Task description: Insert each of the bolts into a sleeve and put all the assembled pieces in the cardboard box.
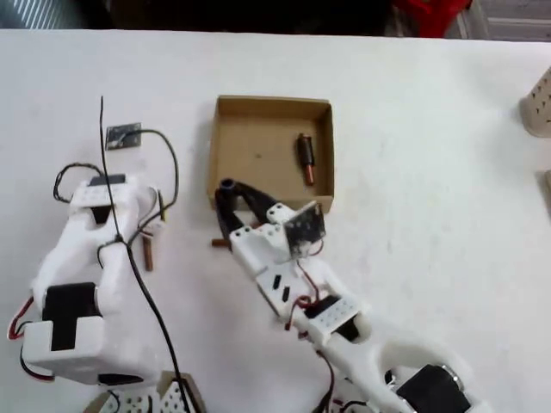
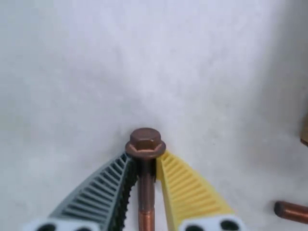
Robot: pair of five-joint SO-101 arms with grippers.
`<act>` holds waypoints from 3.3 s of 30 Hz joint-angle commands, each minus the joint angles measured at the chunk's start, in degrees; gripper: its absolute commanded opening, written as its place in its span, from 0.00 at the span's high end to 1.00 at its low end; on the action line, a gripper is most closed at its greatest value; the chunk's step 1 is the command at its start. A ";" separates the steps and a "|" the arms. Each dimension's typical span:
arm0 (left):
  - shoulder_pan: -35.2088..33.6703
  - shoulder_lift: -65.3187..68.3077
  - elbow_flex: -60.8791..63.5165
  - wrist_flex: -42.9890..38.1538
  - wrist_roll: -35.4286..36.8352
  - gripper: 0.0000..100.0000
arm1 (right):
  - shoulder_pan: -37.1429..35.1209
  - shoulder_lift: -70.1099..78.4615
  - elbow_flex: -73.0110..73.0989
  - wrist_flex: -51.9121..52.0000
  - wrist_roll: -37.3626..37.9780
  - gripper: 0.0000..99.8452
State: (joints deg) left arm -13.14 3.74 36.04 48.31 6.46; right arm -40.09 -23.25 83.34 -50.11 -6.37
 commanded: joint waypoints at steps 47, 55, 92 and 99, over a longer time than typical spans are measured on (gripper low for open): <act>5.23 -54.55 27.43 -19.16 0.70 0.98 | -8.31 47.60 -2.46 -48.48 -0.18 0.98; 9.89 -79.43 37.54 -22.51 0.79 0.98 | -8.31 47.60 -2.46 -48.48 -0.18 0.98; 16.75 -28.00 24.70 -75.08 8.00 0.98 | -8.13 47.69 -2.46 -47.34 -0.18 0.98; 15.87 -23.78 36.13 -85.89 8.18 0.98 | -8.13 47.60 -2.73 -45.23 -0.18 0.98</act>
State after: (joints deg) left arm 3.03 -18.51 66.81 -31.16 14.29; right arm -48.09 25.19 81.85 -96.70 -6.37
